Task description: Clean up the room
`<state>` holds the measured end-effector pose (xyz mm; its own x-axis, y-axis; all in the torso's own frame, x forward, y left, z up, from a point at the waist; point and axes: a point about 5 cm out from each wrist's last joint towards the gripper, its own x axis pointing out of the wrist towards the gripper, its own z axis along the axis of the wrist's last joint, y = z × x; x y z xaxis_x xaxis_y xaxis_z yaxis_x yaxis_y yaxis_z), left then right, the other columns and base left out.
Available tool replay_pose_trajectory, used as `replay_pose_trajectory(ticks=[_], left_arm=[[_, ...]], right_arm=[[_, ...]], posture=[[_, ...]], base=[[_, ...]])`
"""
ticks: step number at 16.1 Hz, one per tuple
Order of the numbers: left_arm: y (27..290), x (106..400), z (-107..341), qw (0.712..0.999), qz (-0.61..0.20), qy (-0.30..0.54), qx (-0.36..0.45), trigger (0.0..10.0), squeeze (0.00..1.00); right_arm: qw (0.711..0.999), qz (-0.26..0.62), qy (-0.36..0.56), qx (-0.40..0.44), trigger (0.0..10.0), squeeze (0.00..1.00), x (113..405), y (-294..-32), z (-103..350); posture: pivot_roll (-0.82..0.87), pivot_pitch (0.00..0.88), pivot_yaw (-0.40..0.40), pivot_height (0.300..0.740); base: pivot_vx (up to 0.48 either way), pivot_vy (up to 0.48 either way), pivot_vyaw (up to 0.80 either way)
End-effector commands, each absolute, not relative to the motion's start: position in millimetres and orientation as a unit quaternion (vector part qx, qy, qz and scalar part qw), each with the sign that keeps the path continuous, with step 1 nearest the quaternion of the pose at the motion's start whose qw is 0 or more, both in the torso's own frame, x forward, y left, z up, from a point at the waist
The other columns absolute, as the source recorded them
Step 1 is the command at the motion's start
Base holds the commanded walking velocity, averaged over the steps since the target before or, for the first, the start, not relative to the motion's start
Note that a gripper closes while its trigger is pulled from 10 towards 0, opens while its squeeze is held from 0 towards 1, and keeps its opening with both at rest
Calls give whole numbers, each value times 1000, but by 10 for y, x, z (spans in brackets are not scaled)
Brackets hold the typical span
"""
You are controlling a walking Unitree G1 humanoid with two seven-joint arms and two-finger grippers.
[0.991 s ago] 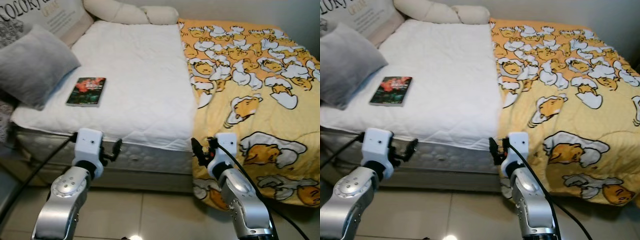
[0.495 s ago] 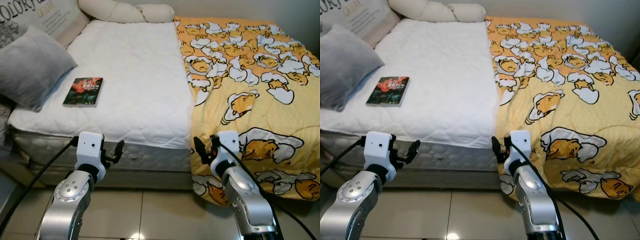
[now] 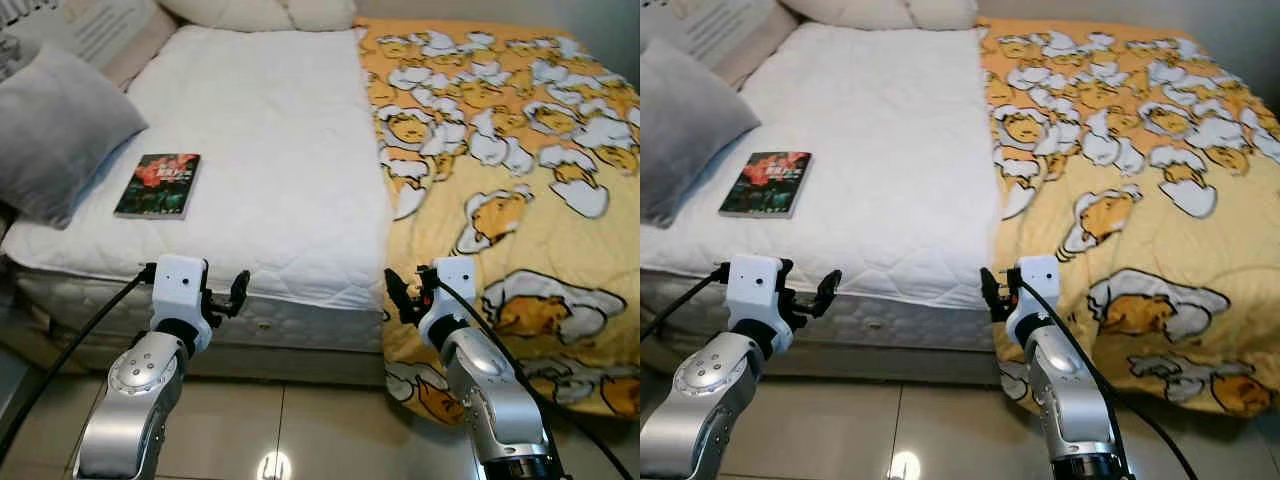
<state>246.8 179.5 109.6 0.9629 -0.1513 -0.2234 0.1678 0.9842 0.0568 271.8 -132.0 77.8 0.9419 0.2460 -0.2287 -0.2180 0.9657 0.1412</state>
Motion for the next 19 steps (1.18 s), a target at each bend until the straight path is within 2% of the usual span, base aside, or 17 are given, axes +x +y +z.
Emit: replay_pose_trajectory(ticks=[1,19], left_arm=[[1813,2473,1086,989,-82,112,41,10000,0],[1902,2440,1080,989,-80,118,45,10000,0]], right_arm=[[983,117,119,73,10000,1000,2720,-1336,788],[981,125,143,40,10000,1000,2767,-1298,736]], posture=[[-1,0,-18,740],[8,0,-33,740]], base=[[277,0,0],[308,0,-22]])
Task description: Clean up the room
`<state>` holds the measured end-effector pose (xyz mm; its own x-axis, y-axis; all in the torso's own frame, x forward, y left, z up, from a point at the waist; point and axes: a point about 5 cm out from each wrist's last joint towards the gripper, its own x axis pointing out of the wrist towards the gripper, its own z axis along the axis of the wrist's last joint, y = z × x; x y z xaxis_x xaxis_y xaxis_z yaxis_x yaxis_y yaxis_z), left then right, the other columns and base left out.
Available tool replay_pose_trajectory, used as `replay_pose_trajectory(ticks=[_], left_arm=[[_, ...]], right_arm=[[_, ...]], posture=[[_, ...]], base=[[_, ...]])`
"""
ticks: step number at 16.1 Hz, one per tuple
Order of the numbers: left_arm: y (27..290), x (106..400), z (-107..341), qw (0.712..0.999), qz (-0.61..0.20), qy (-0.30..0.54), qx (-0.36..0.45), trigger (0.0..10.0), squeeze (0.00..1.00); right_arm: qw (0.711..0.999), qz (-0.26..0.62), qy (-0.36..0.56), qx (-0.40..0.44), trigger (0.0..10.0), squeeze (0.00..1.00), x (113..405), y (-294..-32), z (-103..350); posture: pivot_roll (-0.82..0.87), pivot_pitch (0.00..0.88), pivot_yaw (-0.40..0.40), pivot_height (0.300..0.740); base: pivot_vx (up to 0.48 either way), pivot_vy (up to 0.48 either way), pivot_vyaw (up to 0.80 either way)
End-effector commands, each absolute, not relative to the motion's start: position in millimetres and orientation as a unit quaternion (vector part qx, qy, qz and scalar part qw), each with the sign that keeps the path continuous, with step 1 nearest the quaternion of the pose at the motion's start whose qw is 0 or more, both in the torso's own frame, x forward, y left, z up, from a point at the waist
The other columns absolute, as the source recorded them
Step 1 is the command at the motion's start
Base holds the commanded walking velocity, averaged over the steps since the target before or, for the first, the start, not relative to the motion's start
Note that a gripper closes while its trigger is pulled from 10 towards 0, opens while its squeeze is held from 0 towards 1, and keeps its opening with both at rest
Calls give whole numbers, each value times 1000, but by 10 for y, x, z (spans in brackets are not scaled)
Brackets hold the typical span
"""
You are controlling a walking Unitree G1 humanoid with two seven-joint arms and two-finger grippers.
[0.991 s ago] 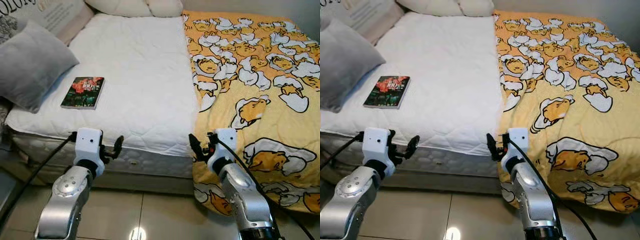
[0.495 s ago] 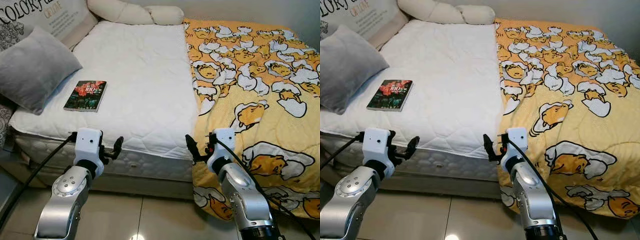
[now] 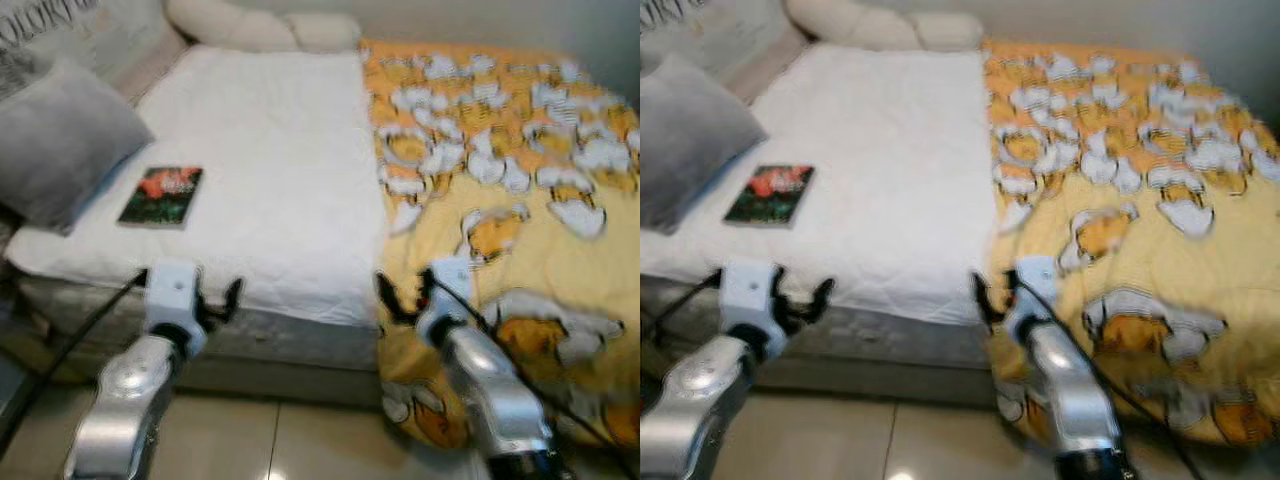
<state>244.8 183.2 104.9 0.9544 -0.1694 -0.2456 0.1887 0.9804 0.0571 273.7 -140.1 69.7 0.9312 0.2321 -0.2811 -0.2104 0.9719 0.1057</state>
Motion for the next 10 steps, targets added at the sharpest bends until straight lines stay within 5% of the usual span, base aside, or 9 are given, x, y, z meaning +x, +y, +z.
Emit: replay_pose_trajectory(ticks=[1,3,4,5,10], left_arm=[[1914,2443,1096,989,-79,116,46,10000,0],[1931,2444,1107,989,-79,115,47,10000,0],[1943,2442,1098,989,-78,117,47,10000,0],[1925,2433,1075,988,-81,120,49,10000,0],[1952,2447,1104,988,-84,119,52,10000,0]], right_arm=[[981,127,145,35,10000,1000,2778,-1283,726],[981,133,140,29,10000,914,2800,-1252,751],[981,132,139,28,10000,98,2807,-1253,760],[981,128,140,29,10000,0,2806,-1284,747],[981,131,143,29,10000,0,2831,-1256,735]], posture=[[7,0,-31,740],[-2,0,-28,740],[-5,0,-25,740],[5,0,-29,740],[-4,0,-19,740]], base=[[341,0,0],[334,0,0],[334,0,0],[337,0,0],[333,0,0]])
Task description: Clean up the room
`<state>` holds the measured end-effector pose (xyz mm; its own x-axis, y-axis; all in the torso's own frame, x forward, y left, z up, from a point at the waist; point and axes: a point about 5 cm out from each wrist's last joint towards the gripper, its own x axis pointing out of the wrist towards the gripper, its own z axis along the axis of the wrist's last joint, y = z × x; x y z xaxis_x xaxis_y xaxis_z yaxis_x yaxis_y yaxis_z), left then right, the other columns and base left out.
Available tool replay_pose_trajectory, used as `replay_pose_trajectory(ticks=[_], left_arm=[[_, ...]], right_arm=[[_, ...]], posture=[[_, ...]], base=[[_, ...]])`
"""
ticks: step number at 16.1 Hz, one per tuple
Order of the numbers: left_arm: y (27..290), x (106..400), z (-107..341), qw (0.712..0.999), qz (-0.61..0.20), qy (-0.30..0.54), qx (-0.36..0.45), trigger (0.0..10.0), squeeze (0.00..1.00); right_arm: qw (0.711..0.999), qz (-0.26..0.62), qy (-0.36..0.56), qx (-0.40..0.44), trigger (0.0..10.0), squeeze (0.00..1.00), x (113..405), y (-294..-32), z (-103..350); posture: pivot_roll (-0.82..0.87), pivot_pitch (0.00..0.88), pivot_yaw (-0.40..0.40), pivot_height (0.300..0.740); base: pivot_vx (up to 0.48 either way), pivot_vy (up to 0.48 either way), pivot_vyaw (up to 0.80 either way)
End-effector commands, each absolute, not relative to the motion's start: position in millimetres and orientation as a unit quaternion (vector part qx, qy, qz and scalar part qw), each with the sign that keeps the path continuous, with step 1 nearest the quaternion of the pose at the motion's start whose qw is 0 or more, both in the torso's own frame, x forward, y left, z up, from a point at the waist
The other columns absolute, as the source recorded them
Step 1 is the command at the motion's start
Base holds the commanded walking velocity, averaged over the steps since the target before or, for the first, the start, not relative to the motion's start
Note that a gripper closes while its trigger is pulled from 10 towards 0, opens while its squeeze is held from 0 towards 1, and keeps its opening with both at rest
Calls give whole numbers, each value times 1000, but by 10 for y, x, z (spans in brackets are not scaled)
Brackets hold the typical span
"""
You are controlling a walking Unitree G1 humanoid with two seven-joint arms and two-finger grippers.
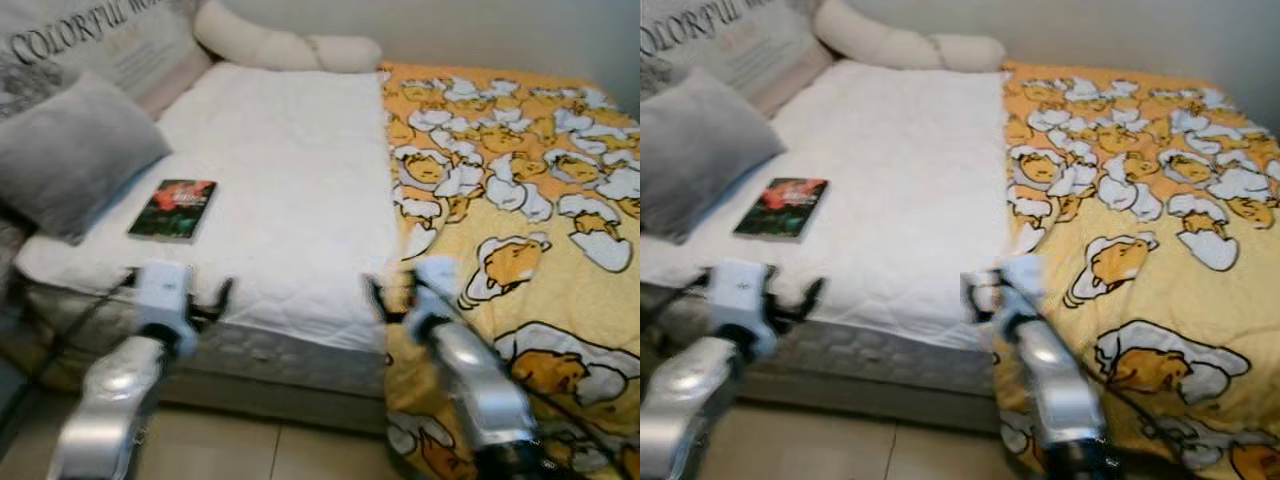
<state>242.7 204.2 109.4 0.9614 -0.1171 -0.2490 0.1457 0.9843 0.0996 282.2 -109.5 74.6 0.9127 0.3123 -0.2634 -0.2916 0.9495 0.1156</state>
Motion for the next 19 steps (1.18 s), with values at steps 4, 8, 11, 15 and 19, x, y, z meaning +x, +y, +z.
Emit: replay_pose_trajectory(ticks=[4,8,11,15,19], left_arm=[[1935,2454,1101,987,-87,119,56,10000,0],[1926,2455,1079,985,-99,125,62,10000,0],[1835,2427,1086,979,-137,131,78,10000,0],[1729,2439,1051,957,-226,146,111,10000,0],[1579,2428,1080,931,-304,160,123,10000,0]], right_arm=[[980,130,146,29,10000,0,2849,-1261,703],[979,132,155,20,10000,0,2887,-1200,702],[974,128,187,-6,10000,0,2884,-1194,583],[943,104,314,-26,10000,1000,2935,-1219,238],[920,76,369,-109,10000,1000,3042,-1280,102]], posture=[[18,0,-28,740],[11,0,-25,740],[35,0,-31,740],[23,0,-25,740],[40,0,-46,740]], base=[[334,0,0],[326,0,0],[99,0,0],[0,0,0],[0,0,0]])
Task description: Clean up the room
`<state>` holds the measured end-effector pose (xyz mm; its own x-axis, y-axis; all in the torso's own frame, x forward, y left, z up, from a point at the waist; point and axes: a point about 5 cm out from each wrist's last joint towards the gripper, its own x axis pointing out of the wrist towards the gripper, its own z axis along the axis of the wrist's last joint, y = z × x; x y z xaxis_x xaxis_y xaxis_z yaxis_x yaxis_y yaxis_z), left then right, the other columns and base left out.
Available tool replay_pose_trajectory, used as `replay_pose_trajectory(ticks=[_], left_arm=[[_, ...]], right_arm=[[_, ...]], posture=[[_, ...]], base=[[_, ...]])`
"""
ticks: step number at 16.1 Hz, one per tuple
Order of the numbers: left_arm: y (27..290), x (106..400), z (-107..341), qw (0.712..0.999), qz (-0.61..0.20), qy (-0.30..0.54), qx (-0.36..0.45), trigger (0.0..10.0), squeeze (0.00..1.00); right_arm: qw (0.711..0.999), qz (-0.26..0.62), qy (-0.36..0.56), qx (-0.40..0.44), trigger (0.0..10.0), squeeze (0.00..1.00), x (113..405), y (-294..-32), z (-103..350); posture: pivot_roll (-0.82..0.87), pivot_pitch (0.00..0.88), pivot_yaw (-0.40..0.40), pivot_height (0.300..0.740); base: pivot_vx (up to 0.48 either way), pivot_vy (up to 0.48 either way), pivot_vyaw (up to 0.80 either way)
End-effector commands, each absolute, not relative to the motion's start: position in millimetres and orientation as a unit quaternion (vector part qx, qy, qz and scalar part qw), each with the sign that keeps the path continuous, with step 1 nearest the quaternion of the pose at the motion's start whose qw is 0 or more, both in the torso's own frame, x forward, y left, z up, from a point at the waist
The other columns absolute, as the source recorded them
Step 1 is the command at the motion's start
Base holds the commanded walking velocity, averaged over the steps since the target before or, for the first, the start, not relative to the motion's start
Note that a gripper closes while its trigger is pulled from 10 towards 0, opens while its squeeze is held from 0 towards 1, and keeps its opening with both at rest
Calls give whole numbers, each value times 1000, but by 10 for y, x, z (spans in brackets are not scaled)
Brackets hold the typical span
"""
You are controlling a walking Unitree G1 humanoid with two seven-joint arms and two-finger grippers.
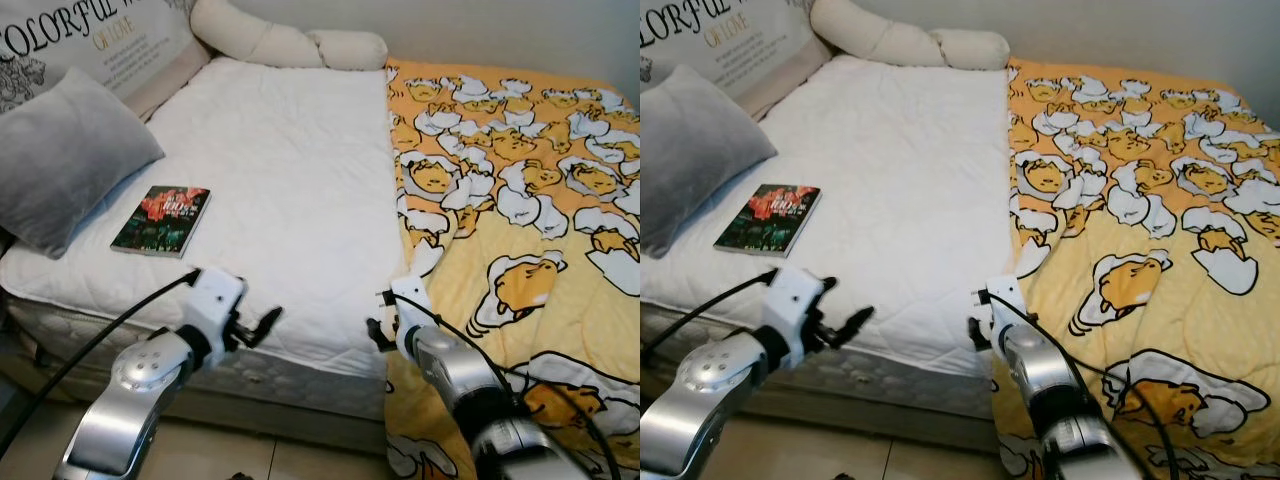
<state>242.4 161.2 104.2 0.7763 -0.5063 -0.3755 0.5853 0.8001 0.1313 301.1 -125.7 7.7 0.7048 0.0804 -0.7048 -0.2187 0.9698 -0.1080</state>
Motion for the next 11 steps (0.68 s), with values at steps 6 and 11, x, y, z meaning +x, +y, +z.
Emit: replay_pose_trajectory(ticks=[6,11], left_arm=[[1546,2324,993,900,-366,199,130,10000,0],[1572,2269,966,870,-417,228,134,10000,0]], right_arm=[[897,59,413,-146,2706,0,3015,-1322,-37],[892,36,427,-148,0,0,2972,-1399,-99]], posture=[[54,0,-57,740],[52,0,-59,740]], base=[[0,0,0],[0,0,0]])
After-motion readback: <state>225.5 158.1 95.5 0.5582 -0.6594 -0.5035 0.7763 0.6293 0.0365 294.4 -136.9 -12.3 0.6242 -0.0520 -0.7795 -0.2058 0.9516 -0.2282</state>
